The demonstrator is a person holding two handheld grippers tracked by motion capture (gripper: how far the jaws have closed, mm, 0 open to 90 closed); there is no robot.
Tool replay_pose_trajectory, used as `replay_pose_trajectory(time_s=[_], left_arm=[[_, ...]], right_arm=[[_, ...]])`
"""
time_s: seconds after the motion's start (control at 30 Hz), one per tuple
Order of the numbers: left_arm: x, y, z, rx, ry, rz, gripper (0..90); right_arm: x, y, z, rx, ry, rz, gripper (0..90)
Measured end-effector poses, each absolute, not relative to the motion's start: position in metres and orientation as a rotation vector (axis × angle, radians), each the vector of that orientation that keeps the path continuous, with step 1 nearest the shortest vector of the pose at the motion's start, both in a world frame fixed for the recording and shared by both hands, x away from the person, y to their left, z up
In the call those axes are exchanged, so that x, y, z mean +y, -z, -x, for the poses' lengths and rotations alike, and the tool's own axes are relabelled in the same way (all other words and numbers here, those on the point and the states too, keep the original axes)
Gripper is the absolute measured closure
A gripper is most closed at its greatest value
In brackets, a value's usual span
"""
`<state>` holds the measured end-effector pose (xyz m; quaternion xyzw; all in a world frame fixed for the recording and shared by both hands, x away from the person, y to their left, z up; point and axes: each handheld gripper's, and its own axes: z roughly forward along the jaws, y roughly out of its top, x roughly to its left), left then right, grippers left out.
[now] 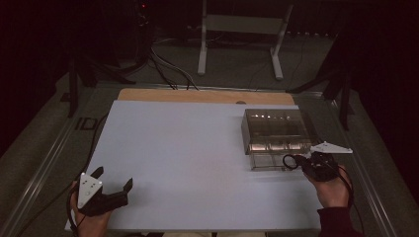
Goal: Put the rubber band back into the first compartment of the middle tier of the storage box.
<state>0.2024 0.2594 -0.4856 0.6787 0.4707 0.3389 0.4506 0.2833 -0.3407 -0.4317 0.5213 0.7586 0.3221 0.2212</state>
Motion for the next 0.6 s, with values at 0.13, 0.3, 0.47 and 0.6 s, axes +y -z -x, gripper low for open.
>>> replay_pose_trajectory(time_s=[0.13,0.3,0.47,0.6], left_arm=[[0.259,0.486,-0.202,1.163,-0.84,-1.678,0.4],[0.26,0.486,-0.202,1.164,-0.841,-1.674,0.4],[0.26,0.486,-0.202,1.164,-0.84,-1.676,0.4],[0.26,0.486,-0.202,1.164,-0.841,-1.676,0.4]], right_arm=[[-0.339,0.43,-0.286,2.095,-0.897,-1.437,88.8],[-0.336,0.429,-0.289,2.093,-0.903,-1.433,88.9],[-0.332,0.427,-0.293,2.093,-0.911,-1.427,88.9],[-0.329,0.427,-0.296,2.093,-0.913,-1.425,88.8]])
